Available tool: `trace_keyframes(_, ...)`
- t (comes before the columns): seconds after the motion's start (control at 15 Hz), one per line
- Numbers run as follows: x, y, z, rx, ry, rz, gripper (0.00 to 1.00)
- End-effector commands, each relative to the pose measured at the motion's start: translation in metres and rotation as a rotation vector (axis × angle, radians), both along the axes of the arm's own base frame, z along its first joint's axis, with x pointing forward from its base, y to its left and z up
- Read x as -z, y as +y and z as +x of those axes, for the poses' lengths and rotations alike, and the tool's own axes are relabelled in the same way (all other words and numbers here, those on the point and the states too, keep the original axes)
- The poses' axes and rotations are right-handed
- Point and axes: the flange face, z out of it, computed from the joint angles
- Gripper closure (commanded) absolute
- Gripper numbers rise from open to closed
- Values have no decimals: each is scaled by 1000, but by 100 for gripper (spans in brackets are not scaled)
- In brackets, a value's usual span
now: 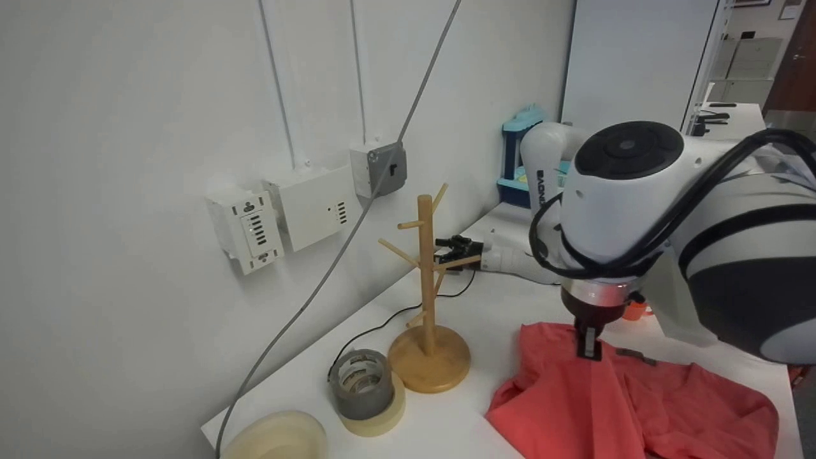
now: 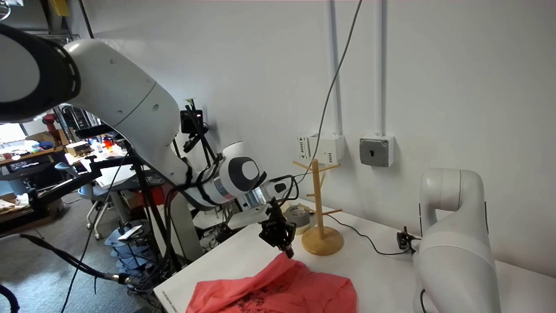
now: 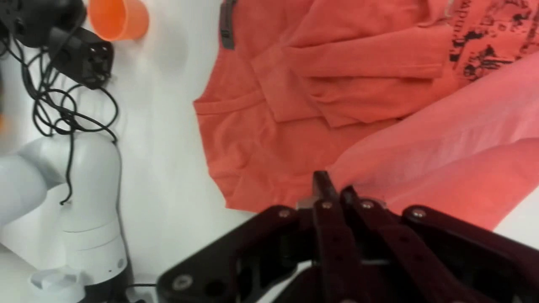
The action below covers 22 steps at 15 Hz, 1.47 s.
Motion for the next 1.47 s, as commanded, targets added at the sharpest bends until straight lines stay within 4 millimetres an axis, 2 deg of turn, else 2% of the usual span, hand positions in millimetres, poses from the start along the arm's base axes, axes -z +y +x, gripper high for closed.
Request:
trace_keyframes(0.0,-9,-10,-6,39,-29,-87,99)
trace_keyframes(0.73,6,-28,10,222,-185,-305,99)
trace_keyframes(1.13,12,-42,31,292,-261,-317,99)
trace_keyframes(1.4,17,-58,40,350,-286,-310,99)
